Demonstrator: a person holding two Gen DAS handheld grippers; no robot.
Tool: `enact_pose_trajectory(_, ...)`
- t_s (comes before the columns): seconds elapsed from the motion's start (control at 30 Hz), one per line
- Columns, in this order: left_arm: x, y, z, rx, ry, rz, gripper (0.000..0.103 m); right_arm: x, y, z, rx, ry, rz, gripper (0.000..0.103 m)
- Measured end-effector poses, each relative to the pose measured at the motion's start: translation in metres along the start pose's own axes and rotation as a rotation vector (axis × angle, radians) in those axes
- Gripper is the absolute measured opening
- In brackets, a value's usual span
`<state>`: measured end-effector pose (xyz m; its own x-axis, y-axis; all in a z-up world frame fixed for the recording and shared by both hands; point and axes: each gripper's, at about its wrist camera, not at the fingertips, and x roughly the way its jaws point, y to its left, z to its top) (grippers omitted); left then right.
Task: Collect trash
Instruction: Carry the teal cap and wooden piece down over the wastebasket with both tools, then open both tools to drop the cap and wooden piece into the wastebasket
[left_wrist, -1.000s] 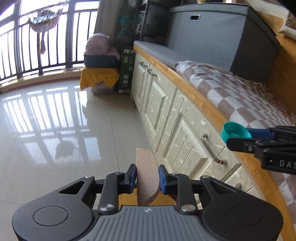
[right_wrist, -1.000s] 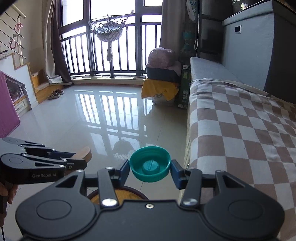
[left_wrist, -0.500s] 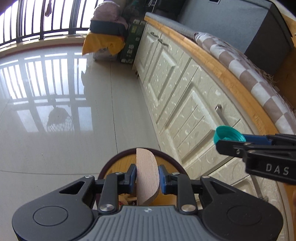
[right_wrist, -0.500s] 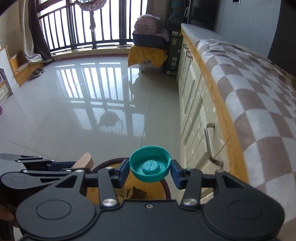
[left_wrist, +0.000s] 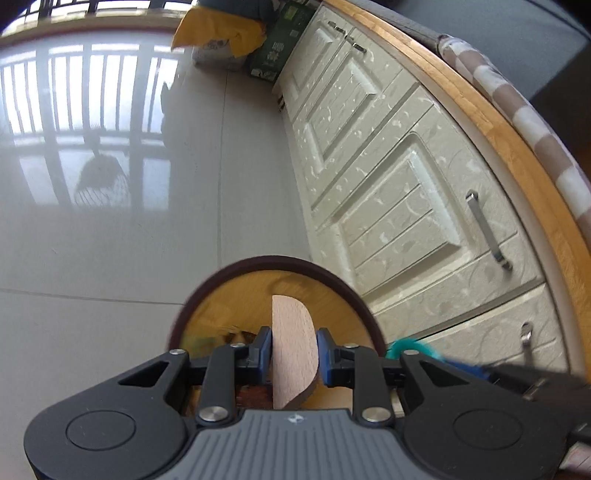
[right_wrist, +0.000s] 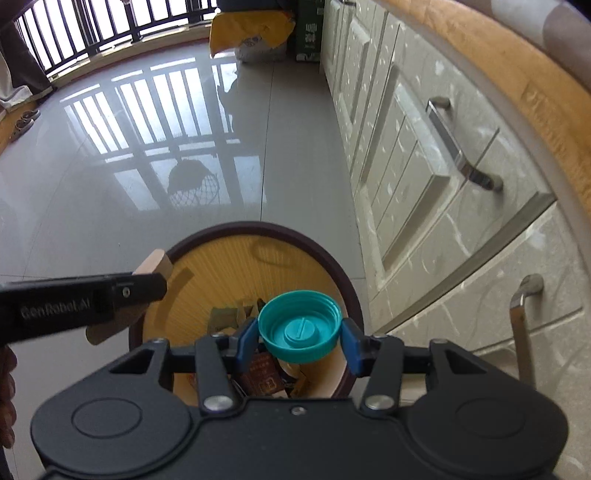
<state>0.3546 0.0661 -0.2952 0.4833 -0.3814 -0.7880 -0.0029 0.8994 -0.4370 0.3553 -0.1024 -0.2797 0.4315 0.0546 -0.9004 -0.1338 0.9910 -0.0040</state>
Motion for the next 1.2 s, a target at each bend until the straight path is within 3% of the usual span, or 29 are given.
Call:
enact_pose_trajectory(0.17,0.02,-0.006,0.008,-0.078,0.04,-0.075,0.027,0.022,0.003,-0.007,-0.04,0.107,0.036,0.049)
enact_pose_trajectory(0.3,0.038,-0.011,0.009,-0.113,0.071,-0.113,0.027,0.027,0.005,-0.006,-0.071,0.141,0.07,0.049)
enact_pose_trajectory(0.37,0.045,-0.01,0.007,-0.141,0.078,-0.141,0.04,0.027,0.003,-0.002,-0.076,0.145,0.074,0.049)
enact_pose_trajectory(0.4,0.046,-0.01,0.006,-0.152,0.078,-0.145,0.053,0.027,0.0,0.002,-0.076,0.146,0.078,0.049)
enact_pose_trajectory(0.43,0.046,-0.011,0.007,-0.147,0.075,-0.135,0.059,0.028,-0.003,0.003,-0.071,0.147,0.08,0.049)
enact_pose_trajectory(0.73,0.043,-0.007,0.002,0.018,0.135,0.054,0.062,0.028,-0.015,0.008,-0.027,0.121,0.077,0.049)
enact_pose_trajectory(0.93,0.038,-0.002,0.004,0.069,0.14,0.116,0.074,0.028,-0.016,0.01,-0.022,0.068,0.076,0.05)
enact_pose_trajectory(1.03,0.038,0.0,0.004,0.08,0.148,0.135,0.078,0.03,-0.016,0.012,-0.029,0.05,0.067,0.078)
enact_pose_trajectory(1.2,0.039,0.004,0.001,0.112,0.175,0.174,0.084,0.038,-0.012,0.009,-0.084,0.089,0.035,0.079)
